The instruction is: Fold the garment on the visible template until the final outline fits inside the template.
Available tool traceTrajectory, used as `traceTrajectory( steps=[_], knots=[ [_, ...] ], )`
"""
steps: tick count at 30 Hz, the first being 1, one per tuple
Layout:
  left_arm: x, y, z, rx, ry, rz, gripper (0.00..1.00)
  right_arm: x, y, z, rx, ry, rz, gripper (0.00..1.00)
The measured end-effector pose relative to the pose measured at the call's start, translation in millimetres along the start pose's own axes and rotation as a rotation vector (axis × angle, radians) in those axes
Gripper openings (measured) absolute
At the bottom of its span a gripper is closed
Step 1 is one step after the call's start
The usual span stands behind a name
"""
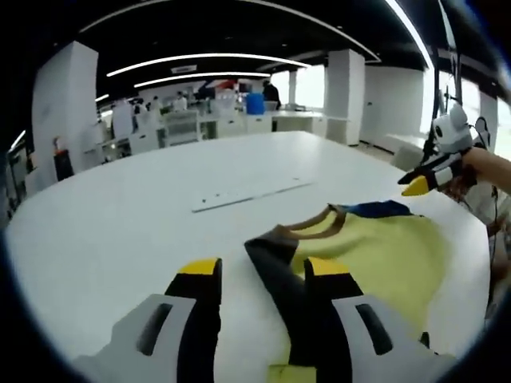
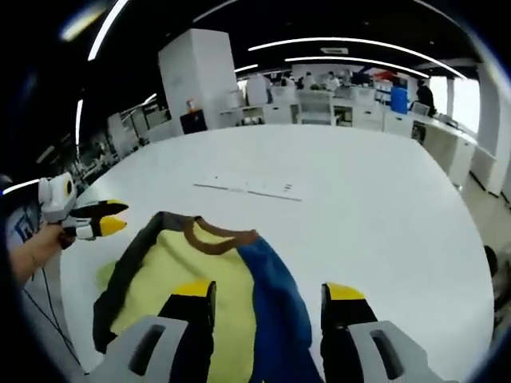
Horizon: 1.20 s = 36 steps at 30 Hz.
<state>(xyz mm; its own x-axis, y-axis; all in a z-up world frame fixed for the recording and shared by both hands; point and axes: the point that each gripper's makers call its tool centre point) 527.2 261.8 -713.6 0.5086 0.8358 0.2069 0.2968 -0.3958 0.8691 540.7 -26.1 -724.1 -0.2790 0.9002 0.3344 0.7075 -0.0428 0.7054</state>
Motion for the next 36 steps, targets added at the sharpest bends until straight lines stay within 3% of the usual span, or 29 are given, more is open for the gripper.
traceTrajectory(
  steps=[13,30,36],
  knots=[
    [-22.2,-9.0,-45,-0.022,-0.074,-0.03,0.45,-32,-36.8,-32,0.04,-0.058,0.007,0.48],
    [-68.9,-48.7,-79,0.019,-0.174,-0.076,0.46,-64,-81.8,-34,0.086,-0.122,0.041,0.36],
    [-82.0,-71.9,-89,0.062,-0.192,-0.086,0.44,-68,-89.3,-31,0.081,-0.124,0.056,0.32]
  ],
)
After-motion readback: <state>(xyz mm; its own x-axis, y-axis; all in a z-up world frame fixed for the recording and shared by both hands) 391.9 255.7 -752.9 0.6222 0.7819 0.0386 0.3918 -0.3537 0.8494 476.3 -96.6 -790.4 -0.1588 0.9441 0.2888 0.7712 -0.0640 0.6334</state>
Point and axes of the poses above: the point that each gripper's makers call its tool centre point, and the gripper's own axes: z roughly forward along the fingers, x roughly to its left, y roughly out of its top, and after that the axes turned 14 degrees about z, right-handed
